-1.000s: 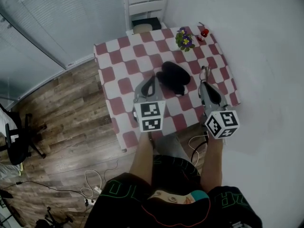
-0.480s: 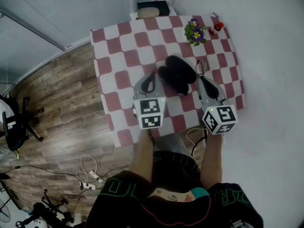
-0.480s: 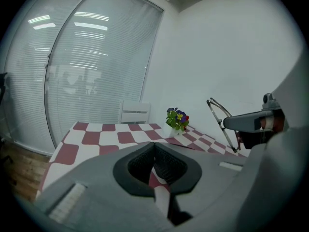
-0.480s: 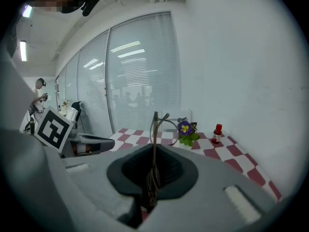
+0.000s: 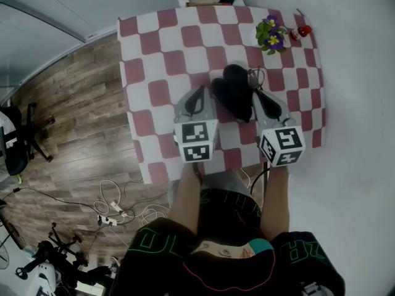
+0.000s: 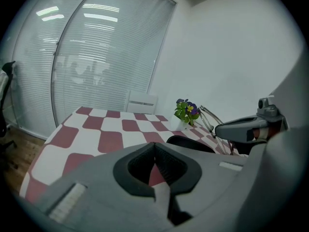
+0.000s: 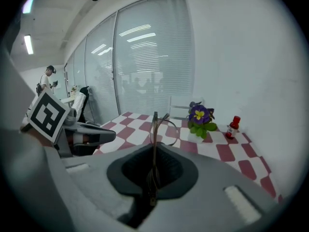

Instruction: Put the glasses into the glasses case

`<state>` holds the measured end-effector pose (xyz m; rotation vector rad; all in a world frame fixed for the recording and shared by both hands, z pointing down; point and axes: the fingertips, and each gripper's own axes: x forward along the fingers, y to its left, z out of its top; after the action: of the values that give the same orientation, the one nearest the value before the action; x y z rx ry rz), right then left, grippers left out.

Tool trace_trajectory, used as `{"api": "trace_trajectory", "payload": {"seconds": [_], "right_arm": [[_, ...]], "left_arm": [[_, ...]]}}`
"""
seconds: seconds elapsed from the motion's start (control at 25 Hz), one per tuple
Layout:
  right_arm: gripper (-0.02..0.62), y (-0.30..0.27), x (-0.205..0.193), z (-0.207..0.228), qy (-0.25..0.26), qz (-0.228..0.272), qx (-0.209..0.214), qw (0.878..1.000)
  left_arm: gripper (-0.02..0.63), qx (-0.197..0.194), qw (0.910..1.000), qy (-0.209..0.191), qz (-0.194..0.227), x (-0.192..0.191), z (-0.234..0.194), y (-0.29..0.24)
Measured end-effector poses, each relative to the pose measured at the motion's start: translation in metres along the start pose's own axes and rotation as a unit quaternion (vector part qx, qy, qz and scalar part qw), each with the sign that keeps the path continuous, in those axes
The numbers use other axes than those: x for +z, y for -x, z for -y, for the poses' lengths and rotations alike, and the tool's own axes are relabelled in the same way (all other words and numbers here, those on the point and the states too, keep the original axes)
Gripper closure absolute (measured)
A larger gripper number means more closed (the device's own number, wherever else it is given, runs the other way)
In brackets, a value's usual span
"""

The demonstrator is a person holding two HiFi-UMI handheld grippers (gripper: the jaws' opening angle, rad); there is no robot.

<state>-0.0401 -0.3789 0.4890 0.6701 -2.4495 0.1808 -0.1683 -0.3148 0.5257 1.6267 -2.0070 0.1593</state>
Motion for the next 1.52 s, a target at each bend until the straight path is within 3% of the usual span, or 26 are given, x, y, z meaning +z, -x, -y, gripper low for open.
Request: {"api": "trace_trajectory", "payload": {"seconds": [0.36,0.68,1.24,1.52], "right_arm": [[0.577,-0.044,-0.021,-0.007,0.085,-0.068,0.050,0.993],[0.577,-0.064,-0.042,-0.008,0.160,-0.128,0.056,0.977],[0.577,-0.085,-0.062,-0.012,0.197,-0.165,0.063,0.964],[0.492,-0.079,-0.056,-0.014,0.188,-0.154,0.053,0.969]], "left_arm": [[0.597,0.032,0.9984,0.045,-0.006,-0.016,-0.016,-0.010],[0.597,0.056,0.9963,0.065,0.004,-0.020,-0.025,-0.015],[0.597,0.089,0.9927,0.081,-0.002,-0.030,-0.037,-0.005],[0.597,0.085,0.9937,0.074,0.004,-0.024,-0.039,0.007]]}}
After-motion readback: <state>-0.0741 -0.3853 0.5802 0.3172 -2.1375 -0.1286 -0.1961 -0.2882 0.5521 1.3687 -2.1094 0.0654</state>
